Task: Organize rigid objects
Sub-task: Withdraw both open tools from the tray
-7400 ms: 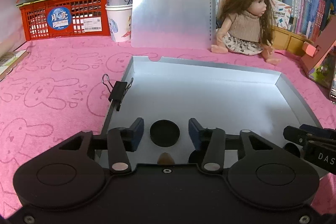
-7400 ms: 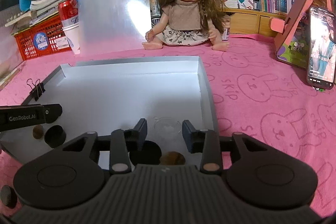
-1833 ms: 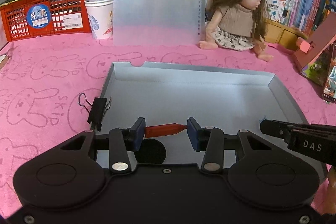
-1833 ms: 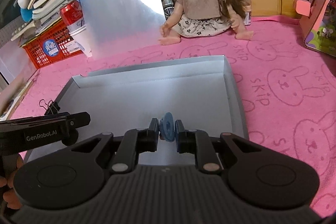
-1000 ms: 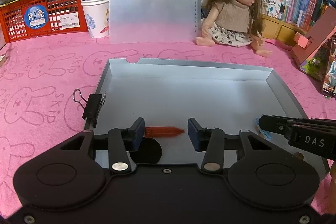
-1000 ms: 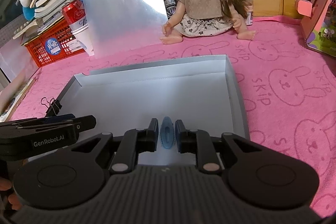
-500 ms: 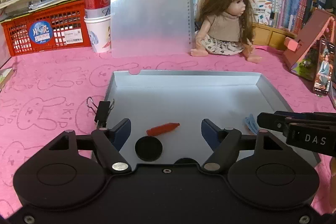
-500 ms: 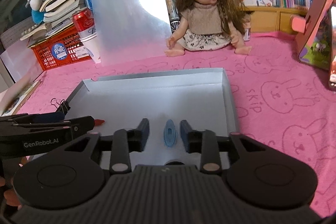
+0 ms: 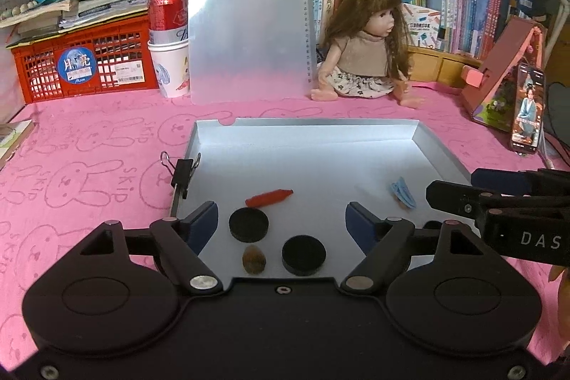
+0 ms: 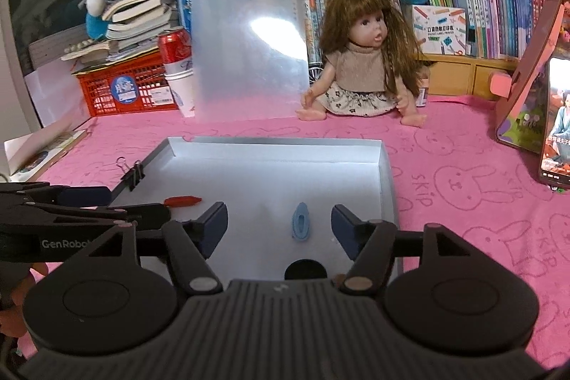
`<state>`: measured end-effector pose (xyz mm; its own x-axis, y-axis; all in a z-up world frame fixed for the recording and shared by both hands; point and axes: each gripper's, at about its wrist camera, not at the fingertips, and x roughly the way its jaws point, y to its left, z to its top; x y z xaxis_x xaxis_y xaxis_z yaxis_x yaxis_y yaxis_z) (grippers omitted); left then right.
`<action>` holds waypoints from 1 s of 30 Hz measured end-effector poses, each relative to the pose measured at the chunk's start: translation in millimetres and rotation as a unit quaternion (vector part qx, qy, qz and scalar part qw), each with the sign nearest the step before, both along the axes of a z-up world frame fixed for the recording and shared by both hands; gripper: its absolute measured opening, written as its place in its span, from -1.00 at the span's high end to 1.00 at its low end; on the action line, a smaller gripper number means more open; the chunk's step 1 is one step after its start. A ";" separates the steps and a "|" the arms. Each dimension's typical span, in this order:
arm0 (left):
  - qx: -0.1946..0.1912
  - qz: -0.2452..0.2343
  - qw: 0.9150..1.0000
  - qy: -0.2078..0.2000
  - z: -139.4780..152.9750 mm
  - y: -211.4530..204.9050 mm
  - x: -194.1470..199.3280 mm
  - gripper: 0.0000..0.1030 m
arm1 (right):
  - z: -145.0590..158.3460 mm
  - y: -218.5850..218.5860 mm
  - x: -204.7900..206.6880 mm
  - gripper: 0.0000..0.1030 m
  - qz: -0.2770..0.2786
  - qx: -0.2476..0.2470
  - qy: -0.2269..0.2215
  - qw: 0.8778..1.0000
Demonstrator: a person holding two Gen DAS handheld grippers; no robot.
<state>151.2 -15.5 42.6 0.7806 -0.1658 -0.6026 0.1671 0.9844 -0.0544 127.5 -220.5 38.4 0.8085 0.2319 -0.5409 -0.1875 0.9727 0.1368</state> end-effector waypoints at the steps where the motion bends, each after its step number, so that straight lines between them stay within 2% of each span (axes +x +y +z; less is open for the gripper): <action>1: 0.000 0.000 1.000 -0.002 0.2 -0.1 -3.2 -0.51 | 0.3 0.1 -2.6 -0.51 0.001 0.000 -0.002 1.000; 13: -0.012 -0.013 1.000 -0.017 3.6 0.9 -38.4 -0.54 | 0.5 2.0 -34.6 -0.63 0.016 -0.002 -0.024 1.000; 30: -0.007 -0.012 1.000 -0.026 -5.2 7.8 -69.3 -0.55 | -8.1 -2.9 -62.3 -0.65 0.012 -0.020 -0.039 0.999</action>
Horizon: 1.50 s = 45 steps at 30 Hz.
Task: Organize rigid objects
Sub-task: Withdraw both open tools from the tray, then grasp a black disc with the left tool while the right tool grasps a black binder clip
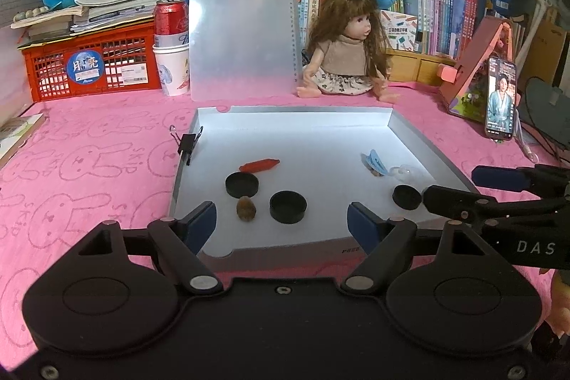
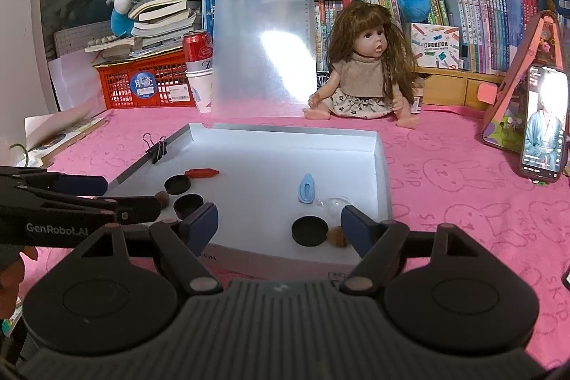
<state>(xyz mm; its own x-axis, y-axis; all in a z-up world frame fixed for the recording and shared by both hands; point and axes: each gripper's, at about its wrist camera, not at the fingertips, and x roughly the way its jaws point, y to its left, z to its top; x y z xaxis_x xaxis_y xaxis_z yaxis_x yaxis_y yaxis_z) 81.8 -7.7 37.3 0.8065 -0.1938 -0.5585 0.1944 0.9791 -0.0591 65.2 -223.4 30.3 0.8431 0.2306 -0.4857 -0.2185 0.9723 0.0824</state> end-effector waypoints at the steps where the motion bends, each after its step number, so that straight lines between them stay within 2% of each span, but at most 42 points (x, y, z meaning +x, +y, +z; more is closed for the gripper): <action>1: 0.000 0.001 1.000 0.000 -0.5 1.0 -1.7 -0.55 | -0.5 -0.4 -1.9 -0.65 -0.001 -0.002 -0.002 1.000; 10: 0.002 0.007 1.000 0.001 -8.8 11.3 -18.9 -0.55 | -6.0 -9.2 -23.4 -0.69 -0.016 -0.024 -0.017 0.999; 24: 0.018 0.025 0.999 -0.022 -28.0 23.6 -65.0 -0.55 | -34.5 -15.9 -63.3 -0.69 -0.023 0.004 -0.008 1.000; 27: 0.005 0.030 0.999 -0.029 -35.3 26.4 -72.4 -0.56 | -42.2 -13.5 -69.5 -0.69 -0.033 0.007 -0.018 0.999; 31: -0.017 0.047 0.999 -0.016 -45.1 31.7 -74.0 -0.55 | -51.1 -7.7 -75.1 -0.70 -0.040 0.004 -0.024 0.999; 45: 0.002 0.063 0.998 -0.031 -56.7 26.5 -75.7 -0.45 | -65.7 9.5 -80.0 -0.73 -0.051 -0.009 -0.036 0.998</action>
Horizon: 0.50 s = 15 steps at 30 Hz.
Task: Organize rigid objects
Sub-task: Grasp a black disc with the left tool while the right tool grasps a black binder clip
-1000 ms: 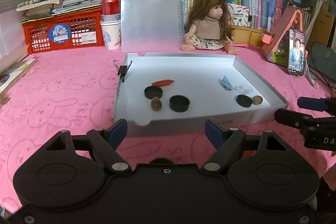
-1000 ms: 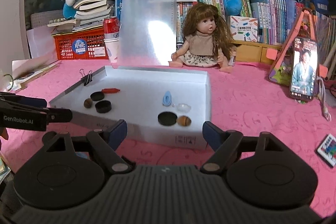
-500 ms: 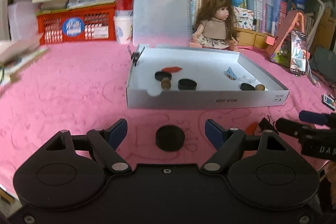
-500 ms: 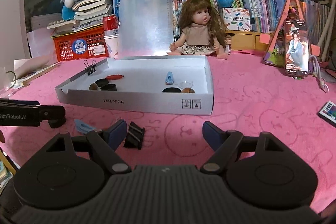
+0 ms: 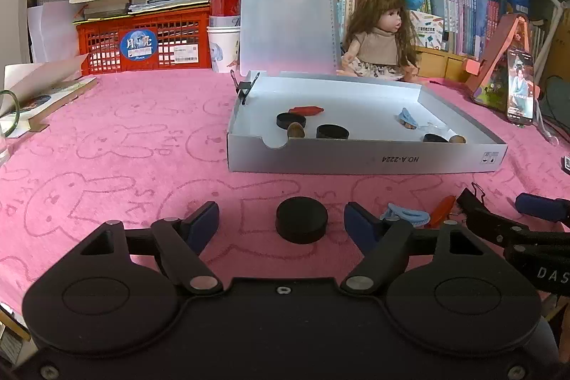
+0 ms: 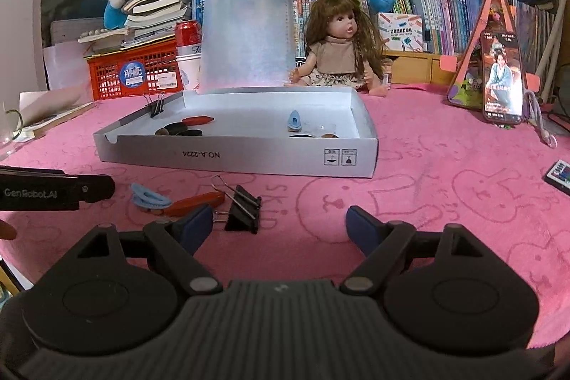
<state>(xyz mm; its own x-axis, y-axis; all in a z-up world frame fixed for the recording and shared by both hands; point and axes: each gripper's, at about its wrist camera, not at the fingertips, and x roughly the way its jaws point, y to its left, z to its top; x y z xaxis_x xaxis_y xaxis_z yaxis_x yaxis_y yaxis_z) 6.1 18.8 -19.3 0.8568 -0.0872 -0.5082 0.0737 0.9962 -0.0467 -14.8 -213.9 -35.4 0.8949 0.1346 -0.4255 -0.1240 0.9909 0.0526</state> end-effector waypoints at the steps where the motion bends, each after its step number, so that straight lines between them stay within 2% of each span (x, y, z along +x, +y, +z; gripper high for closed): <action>1: 0.000 0.000 1.000 0.001 -0.4 0.0 0.5 -0.44 | -0.5 2.2 -0.1 -0.73 0.000 -0.005 -0.003 1.000; 5: 0.006 0.000 1.000 -0.001 -1.3 -1.6 0.5 -0.38 | -2.3 12.7 -1.1 -0.74 0.002 -0.038 -0.014 0.999; 15: 0.017 -0.014 1.000 -0.009 -2.8 -7.3 0.3 -0.15 | -2.8 23.7 0.7 -0.74 -0.007 -0.041 -0.024 0.999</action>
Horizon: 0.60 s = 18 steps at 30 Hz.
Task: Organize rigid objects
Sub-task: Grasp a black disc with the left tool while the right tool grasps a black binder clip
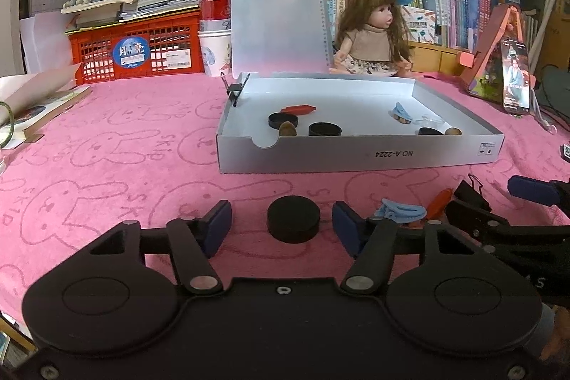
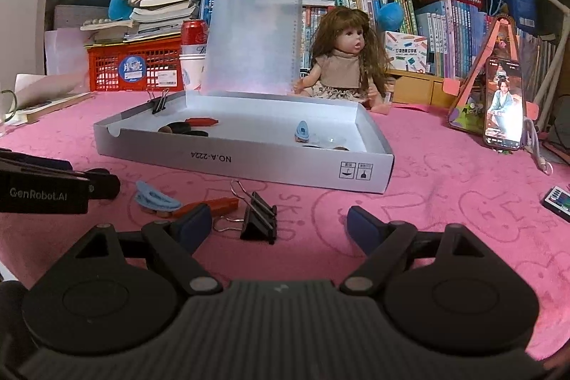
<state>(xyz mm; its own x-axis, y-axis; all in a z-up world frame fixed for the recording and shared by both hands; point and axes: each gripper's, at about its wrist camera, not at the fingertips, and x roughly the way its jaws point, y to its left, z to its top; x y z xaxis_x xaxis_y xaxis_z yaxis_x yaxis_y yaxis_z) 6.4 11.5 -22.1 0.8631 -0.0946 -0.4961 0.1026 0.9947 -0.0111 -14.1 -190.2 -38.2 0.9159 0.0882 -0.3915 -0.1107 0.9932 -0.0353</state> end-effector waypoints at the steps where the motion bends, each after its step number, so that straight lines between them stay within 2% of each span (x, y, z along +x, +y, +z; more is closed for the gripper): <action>1: 0.000 -0.001 1.000 0.000 0.0 -0.3 0.2 -0.09 | -0.1 0.6 0.1 -0.74 -0.001 0.001 -0.002 1.000; 5: -0.001 -0.005 1.000 -0.001 0.0 -1.7 0.7 0.01 | -1.9 2.3 0.9 -0.71 0.010 0.005 0.002 1.000; 8: 0.000 -0.005 1.000 -0.002 -0.1 -2.4 1.1 0.08 | -2.5 3.3 -0.1 -0.56 0.021 0.011 0.005 1.000; 12: 0.000 -0.004 1.000 -0.003 0.4 -2.1 1.2 0.38 | -1.7 4.8 -2.9 -0.12 0.032 0.014 0.002 0.999; 13: -0.003 -0.005 1.000 -0.002 0.9 -1.9 1.0 0.41 | -1.2 5.1 -3.2 0.03 0.034 0.015 0.003 0.999; 16: -0.005 -0.004 1.000 -0.002 2.3 -2.3 0.2 0.41 | 0.5 5.3 -4.1 0.23 0.037 0.018 0.004 0.999; 18: -0.006 -0.004 1.000 -0.003 3.1 -2.3 0.1 0.41 | 1.6 5.2 -4.1 0.51 0.035 0.017 0.004 0.999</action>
